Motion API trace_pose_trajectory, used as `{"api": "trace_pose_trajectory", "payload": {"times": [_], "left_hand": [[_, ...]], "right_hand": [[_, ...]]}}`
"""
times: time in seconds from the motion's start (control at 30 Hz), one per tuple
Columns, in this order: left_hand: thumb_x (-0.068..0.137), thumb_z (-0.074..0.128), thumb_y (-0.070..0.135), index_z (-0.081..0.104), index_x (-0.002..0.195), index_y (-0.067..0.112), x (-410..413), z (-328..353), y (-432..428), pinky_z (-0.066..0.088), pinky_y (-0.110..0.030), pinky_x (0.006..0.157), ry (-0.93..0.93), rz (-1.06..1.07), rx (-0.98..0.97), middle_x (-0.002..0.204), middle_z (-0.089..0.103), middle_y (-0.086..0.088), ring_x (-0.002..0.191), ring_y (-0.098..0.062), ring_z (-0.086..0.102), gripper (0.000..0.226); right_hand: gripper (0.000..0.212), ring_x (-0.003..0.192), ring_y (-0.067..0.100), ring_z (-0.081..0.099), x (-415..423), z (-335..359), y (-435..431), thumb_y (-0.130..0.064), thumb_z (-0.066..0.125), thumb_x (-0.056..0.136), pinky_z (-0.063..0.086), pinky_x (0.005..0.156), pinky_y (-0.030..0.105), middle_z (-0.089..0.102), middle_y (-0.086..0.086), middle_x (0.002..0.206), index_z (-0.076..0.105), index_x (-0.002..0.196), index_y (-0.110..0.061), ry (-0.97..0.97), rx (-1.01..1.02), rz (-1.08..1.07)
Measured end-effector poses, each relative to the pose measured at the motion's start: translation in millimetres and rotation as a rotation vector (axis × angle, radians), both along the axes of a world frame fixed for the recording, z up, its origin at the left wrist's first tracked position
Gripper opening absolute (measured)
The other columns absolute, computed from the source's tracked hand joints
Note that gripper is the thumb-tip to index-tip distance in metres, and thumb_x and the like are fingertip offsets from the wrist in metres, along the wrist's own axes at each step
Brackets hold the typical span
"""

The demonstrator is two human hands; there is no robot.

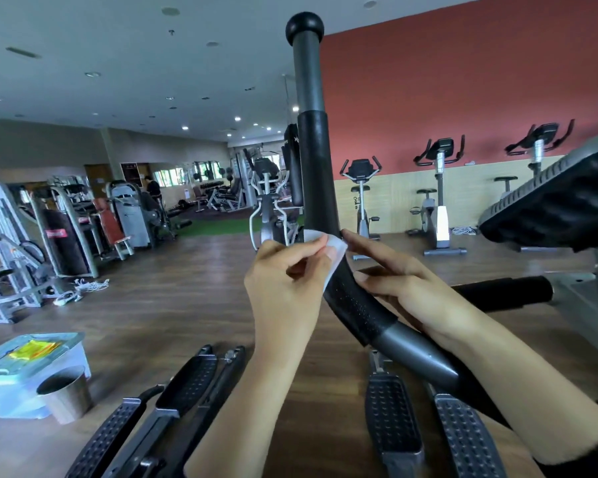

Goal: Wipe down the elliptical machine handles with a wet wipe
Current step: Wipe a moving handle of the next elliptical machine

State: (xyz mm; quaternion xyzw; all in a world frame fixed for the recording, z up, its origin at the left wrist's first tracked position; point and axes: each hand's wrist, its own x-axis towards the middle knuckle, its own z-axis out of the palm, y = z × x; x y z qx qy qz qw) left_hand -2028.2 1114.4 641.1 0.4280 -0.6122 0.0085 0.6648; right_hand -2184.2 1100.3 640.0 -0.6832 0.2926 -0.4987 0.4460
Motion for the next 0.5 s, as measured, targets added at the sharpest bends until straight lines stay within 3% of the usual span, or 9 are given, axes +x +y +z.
{"api": "trace_pose_trajectory", "payload": {"times": [0.1, 0.23, 0.37, 0.5], "left_hand": [[0.081, 0.075, 0.022, 0.076, 0.096, 0.026, 2.3, -5.6, 7.0, 0.037, -0.003, 0.064, -0.022, -0.014, -0.023, 0.075, 0.057, 0.002, 0.069, -0.001, 0.058, 0.016], [0.084, 0.073, 0.022, 0.076, 0.100, 0.022, 1.6, -0.7, -1.1, 0.037, -0.003, 0.065, 0.019, 0.017, 0.003, 0.078, 0.060, -0.001, 0.065, -0.002, 0.058, 0.017], [0.082, 0.072, 0.026, 0.075, 0.101, 0.025, -6.1, -28.3, 20.9, 0.039, -0.005, 0.064, -0.054, 0.017, -0.086, 0.077, 0.050, 0.006, 0.065, -0.006, 0.055, 0.019], [0.079, 0.073, 0.022, 0.075, 0.100, 0.021, -4.9, -34.2, 19.0, 0.042, -0.005, 0.065, -0.035, -0.003, -0.130, 0.080, 0.053, 0.004, 0.071, -0.003, 0.056, 0.020]], "right_hand": [[0.056, 0.112, 0.016, 0.063, -4.6, -4.2, 5.3, 0.007, 0.052, 0.089, 0.049, 0.094, 0.018, 0.066, -0.010, 0.123, 0.051, 0.137, -0.023, 0.010, 0.020, 0.027], [0.054, 0.111, 0.005, 0.063, -10.8, -6.1, 15.7, 0.007, 0.047, 0.093, 0.048, 0.088, 0.013, 0.063, -0.013, 0.127, 0.049, 0.138, -0.022, 0.082, -0.015, 0.060], [0.051, 0.119, 0.010, 0.059, -19.8, -11.4, 17.9, -0.001, 0.050, 0.094, 0.043, 0.105, 0.029, 0.058, -0.013, 0.135, 0.049, 0.137, -0.027, 0.160, -0.041, 0.053], [0.051, 0.121, 0.014, 0.058, -25.3, -14.7, 19.0, -0.011, 0.055, 0.090, 0.043, 0.105, 0.027, 0.056, -0.011, 0.137, 0.049, 0.138, -0.027, 0.168, -0.033, 0.094]]}}
